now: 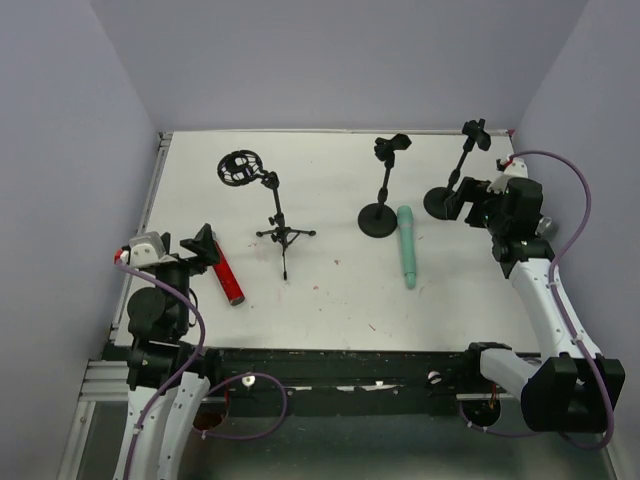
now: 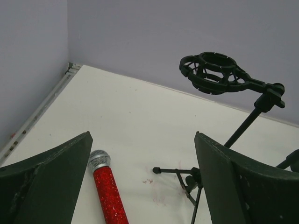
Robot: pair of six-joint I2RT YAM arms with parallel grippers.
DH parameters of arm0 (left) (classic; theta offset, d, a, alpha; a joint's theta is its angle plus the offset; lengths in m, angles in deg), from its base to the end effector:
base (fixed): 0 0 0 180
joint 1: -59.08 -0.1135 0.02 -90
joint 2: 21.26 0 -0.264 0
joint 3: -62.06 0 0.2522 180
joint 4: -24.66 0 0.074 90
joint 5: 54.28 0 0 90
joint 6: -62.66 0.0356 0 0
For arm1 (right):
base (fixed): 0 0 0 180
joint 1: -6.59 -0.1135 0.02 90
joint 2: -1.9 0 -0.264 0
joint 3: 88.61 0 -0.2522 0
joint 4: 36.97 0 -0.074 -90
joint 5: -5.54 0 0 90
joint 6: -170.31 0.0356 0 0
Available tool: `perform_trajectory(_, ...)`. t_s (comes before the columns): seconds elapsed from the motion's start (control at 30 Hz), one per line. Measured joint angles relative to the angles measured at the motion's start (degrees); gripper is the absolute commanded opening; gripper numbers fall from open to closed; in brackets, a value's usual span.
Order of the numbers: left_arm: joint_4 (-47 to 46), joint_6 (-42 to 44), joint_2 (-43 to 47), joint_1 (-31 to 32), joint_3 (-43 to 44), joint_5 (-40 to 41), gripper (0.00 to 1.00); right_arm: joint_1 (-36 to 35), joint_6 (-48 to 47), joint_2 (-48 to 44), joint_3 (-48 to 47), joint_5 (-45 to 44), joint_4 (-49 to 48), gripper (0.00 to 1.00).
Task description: Attach the microphones to the stand
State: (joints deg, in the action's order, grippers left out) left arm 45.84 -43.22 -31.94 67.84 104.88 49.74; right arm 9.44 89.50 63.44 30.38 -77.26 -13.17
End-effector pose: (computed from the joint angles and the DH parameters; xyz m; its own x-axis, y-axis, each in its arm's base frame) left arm 0.0811 -0.0038 0.3172 0.2046 -0.3001 -0.9317 -0.0326 0.9492 -0.3129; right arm 0.2459 -0.0078 0.2982 -0.4165 0.1794 -0.8912 0.0018 0.9805 0.1965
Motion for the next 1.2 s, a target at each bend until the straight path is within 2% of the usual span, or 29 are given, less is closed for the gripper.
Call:
perform_trajectory(0.27, 11.32, -10.27, -4.92, 0.0, 2.99, -1.25, 0.99, 0.24, 0.17, -1.88, -0.22, 2.43, -0.02, 1.0)
perform_trajectory(0.43, 17.11, -16.35, -5.75, 0.0, 3.28, -8.94, 0.98, 0.26, -2.32, -4.09, 1.25, 8.63, -1.22, 1.0)
perform_trajectory(0.67, 18.25, -20.96, -2.84, 0.0, -0.13, -20.46, 0.98, 0.26, -12.98, -5.62, 4.24, 22.64, -0.11, 1.0)
perform_trajectory(0.9, 8.85, -21.16, -2.91, 0.0, -7.58, -31.26, 0.98, 0.24, -21.84, -5.68, 4.28, 37.44, 4.59, 1.0)
perform_trajectory(1.07, -0.48, -23.04, -2.14, 0.11, -12.9, -33.0, 0.99, 0.24, -25.81, -4.74, 4.22, 45.44, 9.16, 1.0)
perform_trajectory(1.2, -7.5, -25.99, 0.35, 0.11, -16.92, -31.1, 0.98, 0.24, -27.34, -3.17, 4.15, 47.65, 10.75, 1.0)
